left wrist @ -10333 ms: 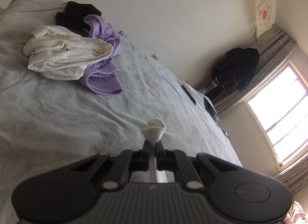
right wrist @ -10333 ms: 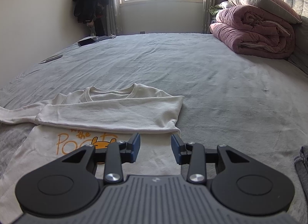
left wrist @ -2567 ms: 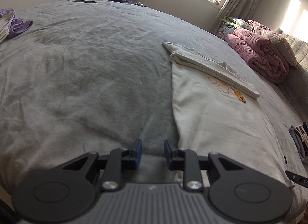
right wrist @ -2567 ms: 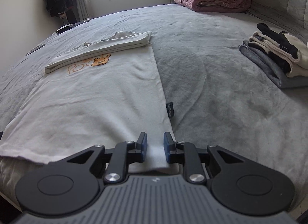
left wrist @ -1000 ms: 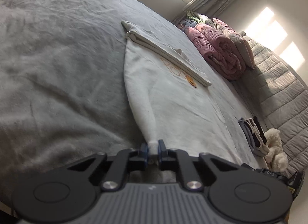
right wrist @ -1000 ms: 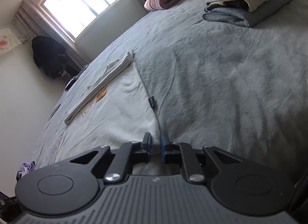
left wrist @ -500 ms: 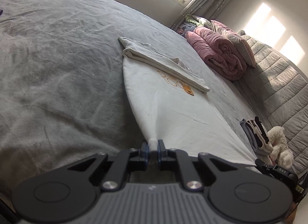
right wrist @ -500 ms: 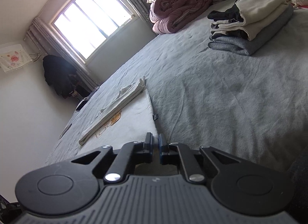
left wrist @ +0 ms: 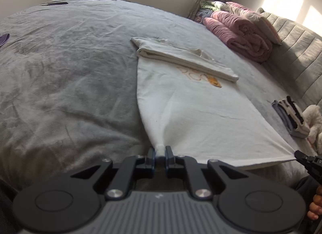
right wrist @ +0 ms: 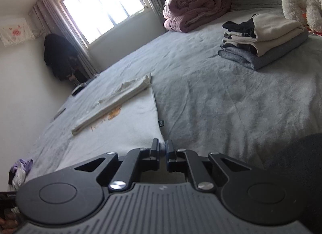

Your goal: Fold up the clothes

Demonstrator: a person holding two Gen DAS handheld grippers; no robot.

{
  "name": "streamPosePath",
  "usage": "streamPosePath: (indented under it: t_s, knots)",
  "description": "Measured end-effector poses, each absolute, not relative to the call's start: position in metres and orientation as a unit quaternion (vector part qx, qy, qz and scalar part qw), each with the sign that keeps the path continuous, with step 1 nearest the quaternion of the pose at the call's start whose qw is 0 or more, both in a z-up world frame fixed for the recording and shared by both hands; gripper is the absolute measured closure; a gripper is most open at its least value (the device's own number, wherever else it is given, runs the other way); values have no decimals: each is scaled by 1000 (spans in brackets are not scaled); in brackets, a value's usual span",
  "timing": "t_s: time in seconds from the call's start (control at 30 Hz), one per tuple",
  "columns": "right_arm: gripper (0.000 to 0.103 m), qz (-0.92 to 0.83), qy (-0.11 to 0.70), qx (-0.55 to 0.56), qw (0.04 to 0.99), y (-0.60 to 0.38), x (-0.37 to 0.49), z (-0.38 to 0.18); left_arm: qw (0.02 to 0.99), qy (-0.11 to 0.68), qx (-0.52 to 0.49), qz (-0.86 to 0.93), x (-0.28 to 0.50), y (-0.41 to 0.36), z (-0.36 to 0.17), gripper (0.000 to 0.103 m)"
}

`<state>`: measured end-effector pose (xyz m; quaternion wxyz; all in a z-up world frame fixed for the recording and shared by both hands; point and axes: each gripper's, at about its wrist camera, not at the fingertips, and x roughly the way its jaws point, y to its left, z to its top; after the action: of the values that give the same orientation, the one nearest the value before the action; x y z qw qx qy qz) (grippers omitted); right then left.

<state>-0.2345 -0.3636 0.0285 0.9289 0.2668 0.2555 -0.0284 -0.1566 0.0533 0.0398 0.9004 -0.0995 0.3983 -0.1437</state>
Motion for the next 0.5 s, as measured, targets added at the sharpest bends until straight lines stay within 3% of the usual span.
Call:
streamPosePath:
  t_s: [0.5]
  knots:
    - [92,-33,287,249,925,-361,-233,19,908,403,-51,-103,-166,46,35,78]
